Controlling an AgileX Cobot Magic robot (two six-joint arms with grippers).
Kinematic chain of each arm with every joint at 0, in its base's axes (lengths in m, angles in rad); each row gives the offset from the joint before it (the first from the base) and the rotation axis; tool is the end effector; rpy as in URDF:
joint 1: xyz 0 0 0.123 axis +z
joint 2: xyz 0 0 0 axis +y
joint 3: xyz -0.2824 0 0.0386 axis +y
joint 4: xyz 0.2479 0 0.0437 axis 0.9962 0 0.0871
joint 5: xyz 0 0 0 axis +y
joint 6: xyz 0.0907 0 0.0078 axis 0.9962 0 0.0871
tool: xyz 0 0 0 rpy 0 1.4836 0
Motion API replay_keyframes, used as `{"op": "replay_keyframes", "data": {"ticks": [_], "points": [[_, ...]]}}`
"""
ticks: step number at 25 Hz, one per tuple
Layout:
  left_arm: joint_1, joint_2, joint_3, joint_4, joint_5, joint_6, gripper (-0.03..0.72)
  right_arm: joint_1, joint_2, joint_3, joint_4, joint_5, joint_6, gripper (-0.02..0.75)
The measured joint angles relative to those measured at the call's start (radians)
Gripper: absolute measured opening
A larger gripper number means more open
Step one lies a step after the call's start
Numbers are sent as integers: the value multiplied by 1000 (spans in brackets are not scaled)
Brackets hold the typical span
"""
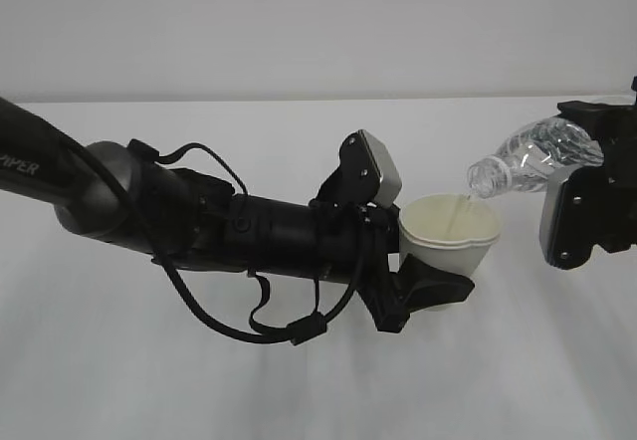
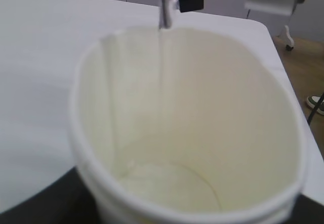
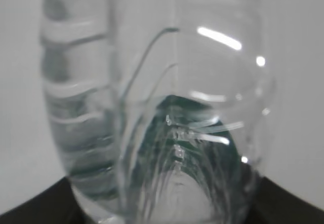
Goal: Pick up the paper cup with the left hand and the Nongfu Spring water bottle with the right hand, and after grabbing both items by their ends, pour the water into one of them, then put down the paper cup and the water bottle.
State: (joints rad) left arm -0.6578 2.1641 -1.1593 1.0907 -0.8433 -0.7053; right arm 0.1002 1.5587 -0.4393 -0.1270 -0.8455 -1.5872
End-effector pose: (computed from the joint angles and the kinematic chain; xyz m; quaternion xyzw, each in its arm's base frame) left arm 0.2967 -0.3053 0.1207 0.5014 0.6387 -0.4047 0.4207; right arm 0.2694 0.0357 0.1845 -0.6157 0.4639 -0.4239 0.4753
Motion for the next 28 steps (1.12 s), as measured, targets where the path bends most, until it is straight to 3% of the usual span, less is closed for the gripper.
{"op": "replay_keyframes", "data": {"ticks": [28], "points": [[0, 6, 0, 0, -2, 0, 452, 0, 0, 0, 0, -2, 0, 407]]}}
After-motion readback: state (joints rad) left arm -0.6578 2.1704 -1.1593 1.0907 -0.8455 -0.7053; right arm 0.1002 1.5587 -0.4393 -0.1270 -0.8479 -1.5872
